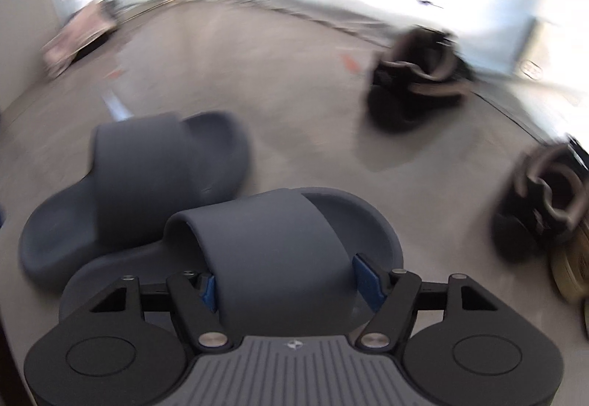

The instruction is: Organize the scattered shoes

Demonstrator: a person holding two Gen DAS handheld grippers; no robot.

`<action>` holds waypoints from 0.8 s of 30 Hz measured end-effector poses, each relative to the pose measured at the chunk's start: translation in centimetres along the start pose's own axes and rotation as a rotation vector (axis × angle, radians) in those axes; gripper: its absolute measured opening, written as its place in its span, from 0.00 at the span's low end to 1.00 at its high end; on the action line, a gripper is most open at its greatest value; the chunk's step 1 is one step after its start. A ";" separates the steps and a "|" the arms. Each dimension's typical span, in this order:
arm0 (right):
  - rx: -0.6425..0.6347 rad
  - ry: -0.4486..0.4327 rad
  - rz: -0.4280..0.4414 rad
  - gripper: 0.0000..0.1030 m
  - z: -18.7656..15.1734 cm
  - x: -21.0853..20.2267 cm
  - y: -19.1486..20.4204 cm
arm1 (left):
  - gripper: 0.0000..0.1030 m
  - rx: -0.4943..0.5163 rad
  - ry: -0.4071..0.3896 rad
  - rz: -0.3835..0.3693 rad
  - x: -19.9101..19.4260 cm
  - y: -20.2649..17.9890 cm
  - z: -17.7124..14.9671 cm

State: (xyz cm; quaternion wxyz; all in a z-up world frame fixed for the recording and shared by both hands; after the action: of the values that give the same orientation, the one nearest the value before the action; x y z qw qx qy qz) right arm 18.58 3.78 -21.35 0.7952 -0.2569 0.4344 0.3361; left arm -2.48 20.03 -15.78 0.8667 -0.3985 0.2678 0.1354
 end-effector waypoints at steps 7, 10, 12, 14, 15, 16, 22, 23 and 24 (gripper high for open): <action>0.182 -0.017 -0.218 0.55 1.7 1.5 -1.7 | 0.40 -0.010 -0.020 0.020 -0.9 0.5 0.2; 0.221 -0.019 -0.268 0.54 1.9 1.7 -3.2 | 0.40 -0.006 -0.030 0.033 -1.4 0.9 0.2; 0.238 0.007 -0.304 0.53 1.0 1.9 -4.4 | 0.40 -0.019 -0.027 0.039 -1.3 1.2 0.1; 0.238 0.033 -0.342 0.54 0.1 1.7 -5.1 | 0.40 -0.021 -0.022 0.041 -1.1 1.2 -0.1; 0.239 0.049 -0.352 0.54 -0.3 1.5 -5.3 | 0.40 -0.020 -0.018 0.040 -1.0 1.1 -0.2; 0.244 0.067 -0.345 0.55 -0.7 1.4 -5.3 | 0.40 -0.019 -0.015 0.039 -0.9 1.0 -0.3; 0.236 0.184 -0.189 0.58 -2.9 -0.3 -3.0 | 0.40 0.000 0.004 0.016 -0.2 -0.1 -0.6; 0.213 0.212 -0.143 0.60 -3.1 -0.4 -2.2 | 0.40 0.001 0.004 0.014 -0.2 -0.2 -0.7; 0.191 0.241 -0.097 0.62 -3.4 -0.6 -1.3 | 0.40 -0.001 0.003 0.010 0.0 -0.4 -0.6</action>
State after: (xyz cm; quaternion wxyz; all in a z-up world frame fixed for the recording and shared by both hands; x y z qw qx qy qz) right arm 17.60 0.36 -22.39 0.7736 -0.2392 0.5436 0.2210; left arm -2.51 19.29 -15.86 0.8655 -0.3977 0.2708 0.1392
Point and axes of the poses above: each gripper's, at about its wrist camera, not at the fingertips, and x roughly the way its jaws point, y to its left, z to its top, the point moved 7 cm from there along x, roughly the way its jaws point, and after that the axes turned 11 degrees about -x, right-handed, at the moved point
